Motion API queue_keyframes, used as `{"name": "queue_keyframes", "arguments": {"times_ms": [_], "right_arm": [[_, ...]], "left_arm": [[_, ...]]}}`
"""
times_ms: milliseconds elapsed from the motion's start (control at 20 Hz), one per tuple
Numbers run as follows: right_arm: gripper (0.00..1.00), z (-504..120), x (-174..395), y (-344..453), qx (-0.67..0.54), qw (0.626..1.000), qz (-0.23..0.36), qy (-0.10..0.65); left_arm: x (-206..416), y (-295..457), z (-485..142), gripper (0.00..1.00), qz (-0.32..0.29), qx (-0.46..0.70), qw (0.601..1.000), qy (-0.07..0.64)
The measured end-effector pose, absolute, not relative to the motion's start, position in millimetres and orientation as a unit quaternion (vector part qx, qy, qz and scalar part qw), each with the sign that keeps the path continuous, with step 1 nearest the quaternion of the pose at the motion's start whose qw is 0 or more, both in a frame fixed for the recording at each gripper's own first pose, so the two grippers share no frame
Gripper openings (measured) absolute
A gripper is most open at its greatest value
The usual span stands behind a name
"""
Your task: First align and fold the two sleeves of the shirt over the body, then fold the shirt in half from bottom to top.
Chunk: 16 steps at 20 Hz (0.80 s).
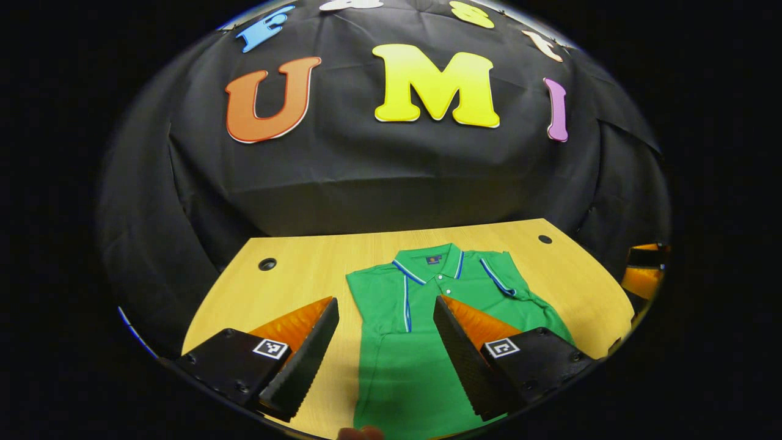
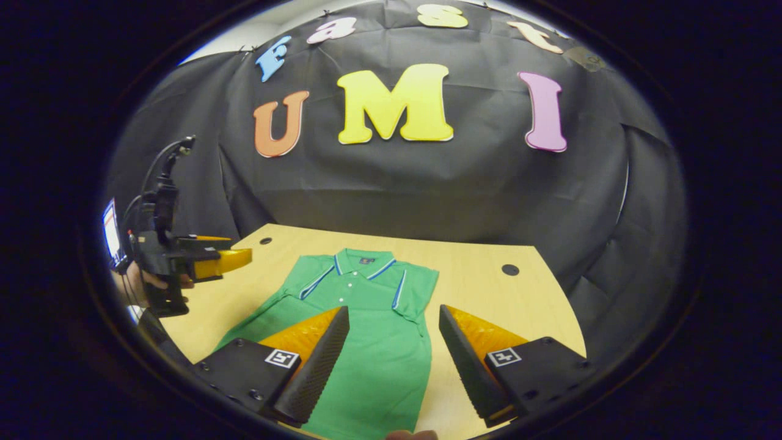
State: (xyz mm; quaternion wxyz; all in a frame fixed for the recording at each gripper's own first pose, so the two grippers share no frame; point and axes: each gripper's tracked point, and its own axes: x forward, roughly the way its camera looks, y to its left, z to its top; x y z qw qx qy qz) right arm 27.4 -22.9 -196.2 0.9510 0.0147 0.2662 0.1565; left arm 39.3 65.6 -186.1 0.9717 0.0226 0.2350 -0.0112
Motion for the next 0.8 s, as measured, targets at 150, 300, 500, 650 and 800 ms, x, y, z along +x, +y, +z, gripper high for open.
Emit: {"name": "queue_keyframes", "arguments": {"times_ms": [150, 300, 500, 650, 800], "right_arm": [[0.96, -211, 14, -21, 0.011, 0.944, 0.164, 0.286], [0.96, -232, -15, -26, -0.017, 0.933, 0.18, 0.311], [0.96, -270, -75, -32, -0.05, 0.902, 0.211, 0.374], [0.94, -297, -124, -40, -0.063, 0.877, 0.216, 0.425], [0.96, -322, -162, -52, -0.078, 0.858, 0.209, 0.463]], "left_arm": [[-13, 60, -202, 1.0, -0.031, 0.029, 0.964, 0.263], [-69, 60, -224, 1.0, -0.056, 0.044, 0.953, 0.296], [-138, 56, -262, 1.0, -0.09, 0.04, 0.928, 0.36], [-178, 58, -290, 1.0, -0.103, 0.046, 0.909, 0.401], [-211, 58, -313, 1.0, -0.112, 0.052, 0.894, 0.431]]}}
